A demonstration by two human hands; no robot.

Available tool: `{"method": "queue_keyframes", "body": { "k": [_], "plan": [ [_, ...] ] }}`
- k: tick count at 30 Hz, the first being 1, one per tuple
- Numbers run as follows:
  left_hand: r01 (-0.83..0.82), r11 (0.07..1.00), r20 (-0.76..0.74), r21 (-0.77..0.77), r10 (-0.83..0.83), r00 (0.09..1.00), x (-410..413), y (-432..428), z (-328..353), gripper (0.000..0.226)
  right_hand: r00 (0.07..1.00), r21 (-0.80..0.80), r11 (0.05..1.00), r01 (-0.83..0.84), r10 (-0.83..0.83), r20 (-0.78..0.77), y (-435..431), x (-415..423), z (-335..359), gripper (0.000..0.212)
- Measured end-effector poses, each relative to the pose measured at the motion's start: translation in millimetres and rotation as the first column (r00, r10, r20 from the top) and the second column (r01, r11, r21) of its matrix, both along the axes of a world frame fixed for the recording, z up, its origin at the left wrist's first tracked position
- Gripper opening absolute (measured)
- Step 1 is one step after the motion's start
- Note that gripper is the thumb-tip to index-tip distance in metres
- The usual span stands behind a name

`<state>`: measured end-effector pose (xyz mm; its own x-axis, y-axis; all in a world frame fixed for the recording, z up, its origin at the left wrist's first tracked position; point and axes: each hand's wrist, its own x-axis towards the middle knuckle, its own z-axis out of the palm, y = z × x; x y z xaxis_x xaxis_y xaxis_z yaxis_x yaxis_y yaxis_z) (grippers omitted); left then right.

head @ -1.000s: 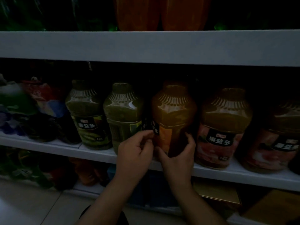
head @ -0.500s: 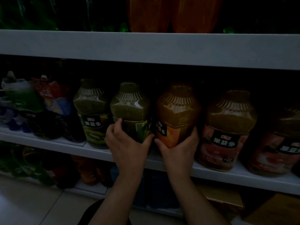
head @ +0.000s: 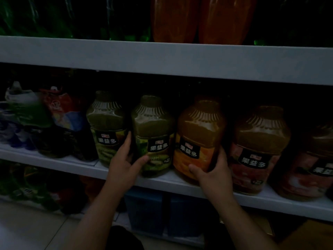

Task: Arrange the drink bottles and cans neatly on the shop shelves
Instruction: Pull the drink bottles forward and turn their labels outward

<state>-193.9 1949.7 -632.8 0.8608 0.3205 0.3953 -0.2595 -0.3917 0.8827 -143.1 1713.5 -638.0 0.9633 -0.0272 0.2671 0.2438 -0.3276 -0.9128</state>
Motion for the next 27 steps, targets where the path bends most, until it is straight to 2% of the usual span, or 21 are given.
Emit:
{"method": "queue_keyframes", "body": {
  "k": [1, 3, 5, 8, 11, 16, 20, 22, 24, 26, 27],
  "plan": [
    [0.065, 0.998, -0.014, -0.02, -0.065, 0.998, 0.1, 7.2, 2.1, 0.078, 0.999, -0.005, 0.999, -0.046, 0.046, -0.005, -4.2, 0.6, 0.8, 0.091],
    [0.102, 0.994, -0.025, 0.037, -0.101, 0.995, -0.3, 12.6, 4.2, 0.076, 0.995, 0.019, 0.995, -0.102, 0.102, -0.02, -7.5, -2.0, 0.5, 0.081],
    [0.003, 0.991, -0.03, 0.132, 0.001, 1.0, -0.4, 1.8, 6.1, 0.085, 0.995, 0.055, 0.994, -0.097, 0.098, -0.03, -1.4, -7.0, 2.6, 0.086],
    [-0.237, 0.958, -0.104, 0.159, 0.255, 0.961, 4.0, -29.3, 10.7, 0.118, 1.0, 0.078, 0.997, -0.016, 0.016, -0.006, 15.0, -5.4, 11.9, 0.102],
    [-0.34, 0.924, -0.148, 0.174, 0.366, 0.919, 13.4, -34.0, 8.5, 0.118, 0.998, 0.064, 0.996, 0.059, -0.061, 0.025, 18.8, 0.5, 16.8, 0.1],
    [-0.171, 0.983, -0.176, 0.071, 0.181, 0.968, 17.8, -15.3, 4.4, 0.103, 1.0, 0.092, 0.996, 0.008, -0.006, -0.022, 7.3, 2.7, 12.2, 0.082],
    [-0.008, 1.0, -0.203, -0.015, 0.005, 0.979, 17.7, -5.2, 7.0, 0.093, 0.991, 0.139, 0.984, -0.111, 0.12, -0.063, -2.4, 6.4, 14.3, 0.073],
    [0.04, 0.999, -0.2, -0.035, -0.047, 0.979, 17.3, -2.6, 6.7, 0.093, 0.973, 0.216, 0.959, -0.183, 0.207, -0.097, -8.0, 7.8, 14.6, 0.075],
    [0.043, 0.997, -0.204, -0.059, -0.054, 0.978, 19.0, -4.1, 5.8, 0.106, 0.955, 0.287, 0.932, -0.219, 0.265, -0.13, -8.8, 7.6, 15.4, 0.081],
    [-0.015, 0.995, -0.224, -0.098, -0.008, 0.974, 20.6, -12.8, 4.7, 0.128, 0.967, 0.241, 0.951, -0.194, 0.227, -0.117, -1.1, 5.5, 15.7, 0.105],
    [-0.061, 0.994, -0.218, -0.093, 0.04, 0.975, 20.6, -18.8, 3.8, 0.131, 0.982, 0.186, 0.971, -0.149, 0.167, -0.089, 5.4, 3.6, 16.0, 0.117]
  ]
}}
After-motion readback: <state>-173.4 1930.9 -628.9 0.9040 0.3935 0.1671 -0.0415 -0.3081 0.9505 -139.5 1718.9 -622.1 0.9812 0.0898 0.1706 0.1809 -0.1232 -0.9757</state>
